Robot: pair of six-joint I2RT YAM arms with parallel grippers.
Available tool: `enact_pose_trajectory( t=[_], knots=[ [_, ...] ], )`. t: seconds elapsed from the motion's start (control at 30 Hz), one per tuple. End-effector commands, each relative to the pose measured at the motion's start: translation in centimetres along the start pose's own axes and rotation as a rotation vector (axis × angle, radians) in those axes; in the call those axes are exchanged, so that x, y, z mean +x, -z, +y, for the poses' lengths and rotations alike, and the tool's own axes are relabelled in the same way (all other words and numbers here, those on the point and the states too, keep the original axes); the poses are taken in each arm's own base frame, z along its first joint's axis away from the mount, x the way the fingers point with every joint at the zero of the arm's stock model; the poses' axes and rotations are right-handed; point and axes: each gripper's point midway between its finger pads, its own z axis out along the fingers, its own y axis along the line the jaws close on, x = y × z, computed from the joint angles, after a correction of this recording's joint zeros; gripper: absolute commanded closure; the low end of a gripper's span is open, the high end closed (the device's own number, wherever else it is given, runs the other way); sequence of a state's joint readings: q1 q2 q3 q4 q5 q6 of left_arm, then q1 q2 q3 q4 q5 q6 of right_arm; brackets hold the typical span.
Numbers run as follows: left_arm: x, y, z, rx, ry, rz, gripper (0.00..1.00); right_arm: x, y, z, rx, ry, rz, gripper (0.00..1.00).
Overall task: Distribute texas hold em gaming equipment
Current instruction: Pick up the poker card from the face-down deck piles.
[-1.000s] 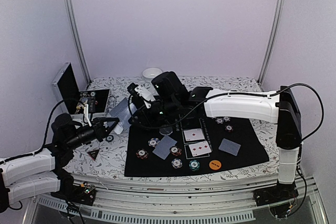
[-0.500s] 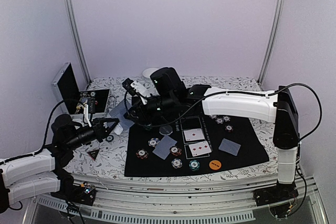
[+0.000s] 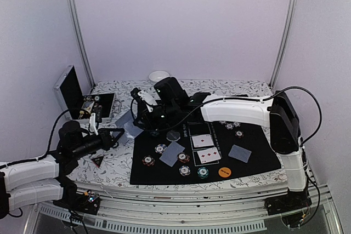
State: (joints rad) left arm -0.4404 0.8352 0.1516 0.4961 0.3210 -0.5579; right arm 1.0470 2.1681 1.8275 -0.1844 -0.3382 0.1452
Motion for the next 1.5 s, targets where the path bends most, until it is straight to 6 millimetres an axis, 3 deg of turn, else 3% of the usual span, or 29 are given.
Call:
enact_pose_trajectory(
  t=[0.0,0.1,0.2,0.33,0.57,0.83,1.47],
  knots=[
    [2.1,-0.1,4.4,-0.189,0.123,0.058,1.00,2.7,-2.6,-1.4,0.022,-0.066,0.069,0.98],
    [4.0,0.0,5.9,-0.215,0.183,0.110,1.00,3.9,-4.3,-1.9,0.005,-0.103,0.090,0.98],
    [5.9,-0.1,7.3,-0.256,0.215,0.170,1.00,6.3,-6.5,-2.9,-0.008,-0.137,0.133,0.98],
    [7.4,-0.2,8.6,-0.285,0.243,0.219,1.00,7.1,-7.4,-3.8,0.001,-0.170,0.142,0.98],
    [9.1,-0.3,10.5,-0.344,0.285,0.269,1.00,7.4,-6.8,-6.1,0.048,-0.211,0.142,0.98],
    [9.6,-0.3,11.0,-0.361,0.312,0.282,0.98,7.4,-6.0,-7.3,0.088,-0.216,0.138,0.98],
    [9.7,-0.3,11.8,-0.399,0.332,0.287,0.89,8.0,-5.5,-7.9,0.086,-0.240,0.151,0.98]
  ],
)
